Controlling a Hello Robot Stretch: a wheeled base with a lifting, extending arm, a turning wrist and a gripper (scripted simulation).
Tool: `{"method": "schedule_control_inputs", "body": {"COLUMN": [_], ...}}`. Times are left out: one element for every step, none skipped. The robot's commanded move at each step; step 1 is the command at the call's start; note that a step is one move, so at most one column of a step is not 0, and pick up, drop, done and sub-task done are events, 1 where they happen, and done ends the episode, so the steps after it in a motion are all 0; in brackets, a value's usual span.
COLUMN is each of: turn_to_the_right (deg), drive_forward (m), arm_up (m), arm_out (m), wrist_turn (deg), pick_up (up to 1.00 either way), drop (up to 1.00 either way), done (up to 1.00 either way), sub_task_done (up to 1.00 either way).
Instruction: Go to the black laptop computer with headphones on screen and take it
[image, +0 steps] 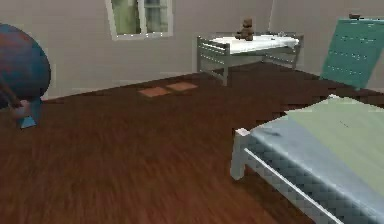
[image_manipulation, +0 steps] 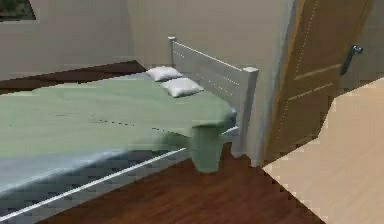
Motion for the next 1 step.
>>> {"method": "schedule_control_inputs", "body": {"turn_to_the_right": [45.0], "drive_forward": [0.00], "arm_up": [0.00], "arm_out": [0.00], "wrist_turn": [0.0], "pick_up": [0.00], "drop": [0.00], "done": [0.00], "sub_task_done": [0.00]}}
